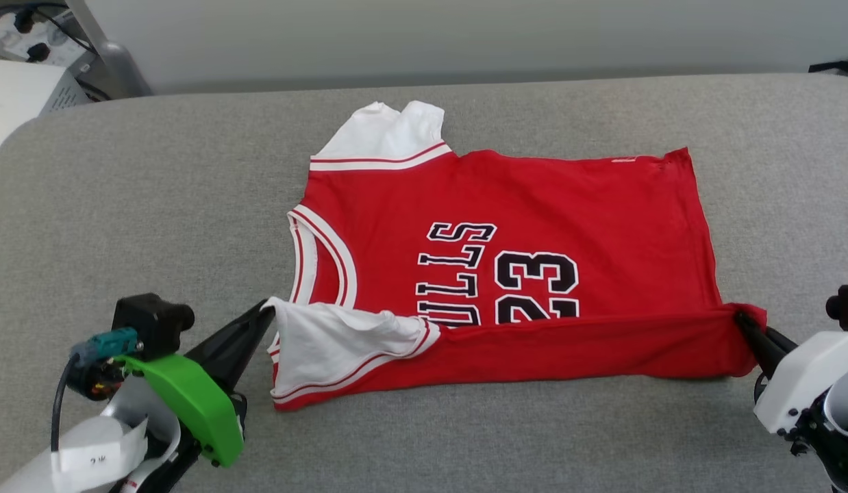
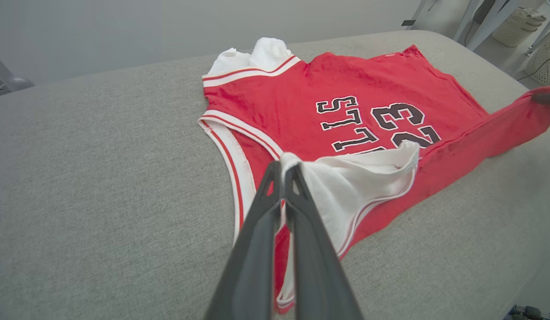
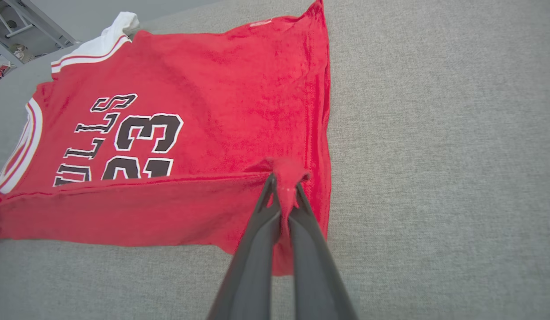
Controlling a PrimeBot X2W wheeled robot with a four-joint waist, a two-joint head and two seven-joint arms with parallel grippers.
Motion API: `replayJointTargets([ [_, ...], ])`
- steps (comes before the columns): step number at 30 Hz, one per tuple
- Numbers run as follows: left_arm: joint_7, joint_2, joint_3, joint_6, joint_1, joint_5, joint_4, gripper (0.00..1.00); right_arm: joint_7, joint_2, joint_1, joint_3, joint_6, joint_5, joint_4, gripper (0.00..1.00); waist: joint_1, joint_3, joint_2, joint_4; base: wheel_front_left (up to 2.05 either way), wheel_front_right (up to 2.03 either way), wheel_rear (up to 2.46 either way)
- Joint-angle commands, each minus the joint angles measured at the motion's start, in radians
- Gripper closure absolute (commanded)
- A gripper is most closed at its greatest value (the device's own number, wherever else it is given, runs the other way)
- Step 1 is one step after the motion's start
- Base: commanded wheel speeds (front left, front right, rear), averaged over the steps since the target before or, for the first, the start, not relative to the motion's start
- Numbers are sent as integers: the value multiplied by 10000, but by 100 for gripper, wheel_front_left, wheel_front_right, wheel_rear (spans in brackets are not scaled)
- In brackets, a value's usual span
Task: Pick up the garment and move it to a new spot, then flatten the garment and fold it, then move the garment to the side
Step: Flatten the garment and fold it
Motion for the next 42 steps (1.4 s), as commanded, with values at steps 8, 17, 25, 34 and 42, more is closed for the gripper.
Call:
replayJointTargets([
  [8,856,-532,-200,-694,-1650,15,1441,100,84,179,-1406,406,-9,-474,915,100,1,1009,0,-325,0,0,0],
  [17,934,-1233,-664,-1215,-2781,339,3435,100,-181,200,-2142,738,-9,-690,2244,100,1,1172,0,-361,0,0,0],
  [25,-565,-2183,-296,-1026,-2800,214,5263,0,-1320,191,-2315,841,-9,-1292,3083,0,1,648,0,-249,0,0,0],
  [34,-1531,-2154,368,-294,-1484,-444,4858,0,-1454,-27,-1461,831,-9,-2083,1905,0,1,-67,0,-104,0,0,0],
  [42,-668,-1904,397,1356,430,-1198,2597,0,236,515,-67,56,-9,-3021,121,0,1,-316,0,-54,0,0,0],
])
